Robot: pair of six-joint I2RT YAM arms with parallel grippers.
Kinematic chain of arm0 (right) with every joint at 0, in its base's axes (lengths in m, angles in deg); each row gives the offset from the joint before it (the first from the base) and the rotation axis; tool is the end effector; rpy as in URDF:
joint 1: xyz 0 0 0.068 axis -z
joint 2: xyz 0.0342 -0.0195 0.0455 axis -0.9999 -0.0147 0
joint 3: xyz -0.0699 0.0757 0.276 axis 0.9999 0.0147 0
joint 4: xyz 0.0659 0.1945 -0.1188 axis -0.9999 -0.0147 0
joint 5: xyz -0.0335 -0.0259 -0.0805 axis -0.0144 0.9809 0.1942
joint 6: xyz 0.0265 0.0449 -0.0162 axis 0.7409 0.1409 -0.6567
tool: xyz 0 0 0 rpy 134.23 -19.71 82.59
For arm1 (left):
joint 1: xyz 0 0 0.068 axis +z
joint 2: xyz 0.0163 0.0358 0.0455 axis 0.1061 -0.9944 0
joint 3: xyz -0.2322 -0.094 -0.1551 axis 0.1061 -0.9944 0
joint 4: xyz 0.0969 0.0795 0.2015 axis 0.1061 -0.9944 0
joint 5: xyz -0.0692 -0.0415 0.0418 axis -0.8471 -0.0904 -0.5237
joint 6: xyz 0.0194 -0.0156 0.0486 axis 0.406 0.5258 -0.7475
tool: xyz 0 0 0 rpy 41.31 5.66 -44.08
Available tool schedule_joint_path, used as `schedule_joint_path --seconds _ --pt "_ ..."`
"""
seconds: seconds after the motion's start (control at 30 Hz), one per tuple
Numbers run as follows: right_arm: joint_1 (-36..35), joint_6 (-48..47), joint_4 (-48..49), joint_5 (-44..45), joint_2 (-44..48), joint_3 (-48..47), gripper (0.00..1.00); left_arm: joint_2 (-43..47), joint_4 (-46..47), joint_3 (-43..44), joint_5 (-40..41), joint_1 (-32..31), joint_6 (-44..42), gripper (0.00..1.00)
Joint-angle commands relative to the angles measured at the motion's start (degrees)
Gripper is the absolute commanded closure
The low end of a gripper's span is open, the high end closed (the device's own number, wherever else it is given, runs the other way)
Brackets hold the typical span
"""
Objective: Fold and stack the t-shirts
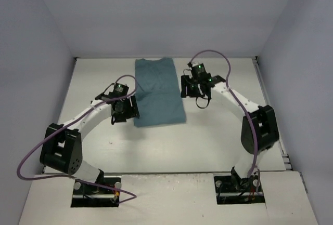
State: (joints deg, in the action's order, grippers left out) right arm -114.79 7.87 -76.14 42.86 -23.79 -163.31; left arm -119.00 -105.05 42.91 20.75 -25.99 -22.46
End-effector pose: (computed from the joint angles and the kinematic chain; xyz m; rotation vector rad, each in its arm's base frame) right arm 0.3347 0.1642 0.2940 -0.1715 2.2740 0.5227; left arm 0.2594 -0.0994 0.2510 -0.3765 2.6696 -0.5188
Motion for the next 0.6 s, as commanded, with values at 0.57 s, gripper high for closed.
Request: schedule_joint_path --seconds 0.57 --pt "-0.12 14.88 21.08 -11.35 1.56 23.13 0.42 -9.82 8.78 -1.27 -5.19 0.58 2.94 0.44"
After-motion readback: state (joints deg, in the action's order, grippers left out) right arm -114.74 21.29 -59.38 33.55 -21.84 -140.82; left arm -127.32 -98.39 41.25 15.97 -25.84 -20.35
